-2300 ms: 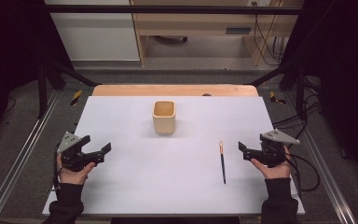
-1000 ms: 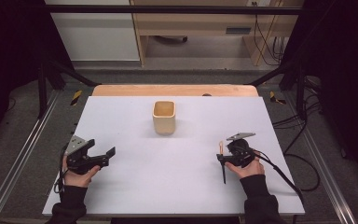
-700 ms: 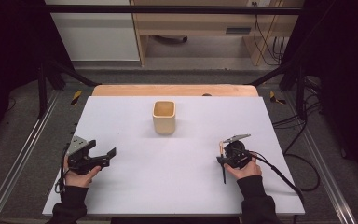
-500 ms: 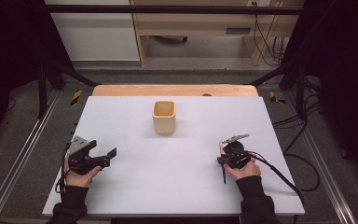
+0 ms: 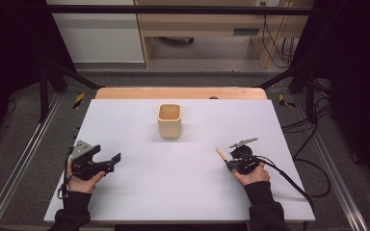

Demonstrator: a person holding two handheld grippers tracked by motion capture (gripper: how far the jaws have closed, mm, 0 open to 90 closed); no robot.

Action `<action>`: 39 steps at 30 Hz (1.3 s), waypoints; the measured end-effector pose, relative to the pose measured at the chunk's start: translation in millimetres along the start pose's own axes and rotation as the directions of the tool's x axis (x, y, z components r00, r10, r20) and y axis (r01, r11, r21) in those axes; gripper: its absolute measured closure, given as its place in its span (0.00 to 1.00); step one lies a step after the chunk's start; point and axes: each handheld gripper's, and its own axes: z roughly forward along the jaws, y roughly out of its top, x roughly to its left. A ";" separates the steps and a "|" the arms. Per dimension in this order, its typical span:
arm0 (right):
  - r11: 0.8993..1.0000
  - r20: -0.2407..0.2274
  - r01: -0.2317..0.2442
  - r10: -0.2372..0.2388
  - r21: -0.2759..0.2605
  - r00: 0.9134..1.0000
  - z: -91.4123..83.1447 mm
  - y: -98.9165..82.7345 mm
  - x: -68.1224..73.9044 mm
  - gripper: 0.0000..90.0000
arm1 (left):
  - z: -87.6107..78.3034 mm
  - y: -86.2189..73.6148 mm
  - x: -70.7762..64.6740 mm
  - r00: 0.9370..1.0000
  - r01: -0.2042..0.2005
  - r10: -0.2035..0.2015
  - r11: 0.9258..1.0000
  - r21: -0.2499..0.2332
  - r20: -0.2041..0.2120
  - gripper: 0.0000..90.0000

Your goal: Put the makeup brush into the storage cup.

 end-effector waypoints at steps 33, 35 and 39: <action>0.949 -0.059 0.193 -0.184 0.250 0.981 3.0 31.5 -1.3 0.83 | 1.6 -0.1 -0.2 1.000 -0.005 0.005 1.000 0.013 0.009 0.11; 0.945 -0.055 0.199 -0.192 0.259 0.980 4.9 31.3 -1.2 0.84 | 1.9 -0.2 -0.2 1.000 -0.006 0.006 1.000 0.015 0.008 0.11; 0.945 -0.047 0.189 -0.183 0.266 0.982 5.0 32.1 -0.9 0.88 | 2.3 -0.3 -0.3 1.000 -0.007 0.007 1.000 0.017 0.008 0.11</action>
